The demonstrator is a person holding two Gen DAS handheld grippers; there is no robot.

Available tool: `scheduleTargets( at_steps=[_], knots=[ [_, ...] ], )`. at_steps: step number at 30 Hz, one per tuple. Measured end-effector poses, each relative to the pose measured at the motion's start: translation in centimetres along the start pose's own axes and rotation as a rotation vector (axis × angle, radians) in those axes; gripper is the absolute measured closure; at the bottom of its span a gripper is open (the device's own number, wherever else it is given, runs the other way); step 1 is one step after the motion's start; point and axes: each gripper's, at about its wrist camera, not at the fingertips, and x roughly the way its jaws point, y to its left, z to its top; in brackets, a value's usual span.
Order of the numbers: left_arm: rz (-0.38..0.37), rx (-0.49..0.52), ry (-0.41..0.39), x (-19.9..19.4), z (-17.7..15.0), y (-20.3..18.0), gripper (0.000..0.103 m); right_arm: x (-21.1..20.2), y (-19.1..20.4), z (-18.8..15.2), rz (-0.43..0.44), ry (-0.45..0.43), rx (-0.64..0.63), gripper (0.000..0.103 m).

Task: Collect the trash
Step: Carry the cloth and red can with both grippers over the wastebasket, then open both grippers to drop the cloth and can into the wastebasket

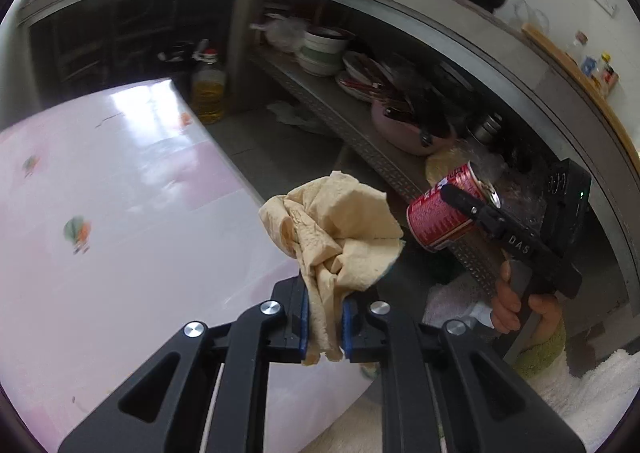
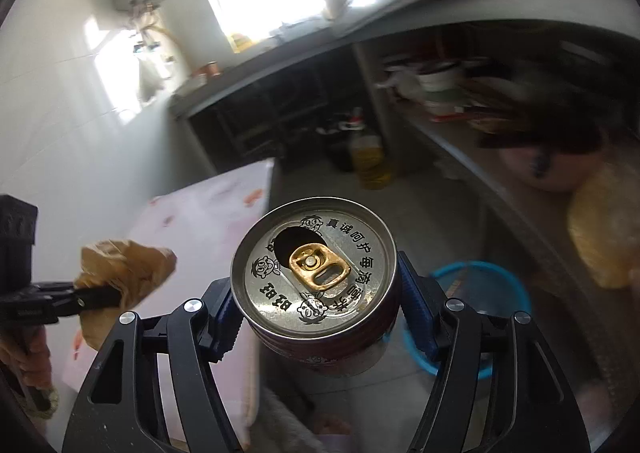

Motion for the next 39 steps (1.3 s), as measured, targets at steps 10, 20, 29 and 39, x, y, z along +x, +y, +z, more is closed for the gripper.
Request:
scheduleTargets(
  at_steps=[10, 20, 29, 39],
  knots=[
    [-0.114, -0.025, 0.554, 27.7, 8.0, -5.2, 0.090, 2.0, -11.5, -5.7, -0.222, 0.139, 0.286, 0.039],
    [0.001, -0.318, 0.760, 43.8, 6.3, -2.0, 0.044, 4.3, -13.9, -6.9, -0.263, 0.207, 0.346, 0.039],
    [-0.104, -0.370, 0.615, 36.7, 10.2, -0.4, 0.043, 9.4, -12.1, -5.9, -0.208, 0.274, 0.246, 0.039],
    [-0.110, -0.187, 0.266, 15.5, 12.5, 2.4, 0.025, 22.9, -12.1, -5.7, -0.173, 0.485, 0.208, 0.032]
  ],
)
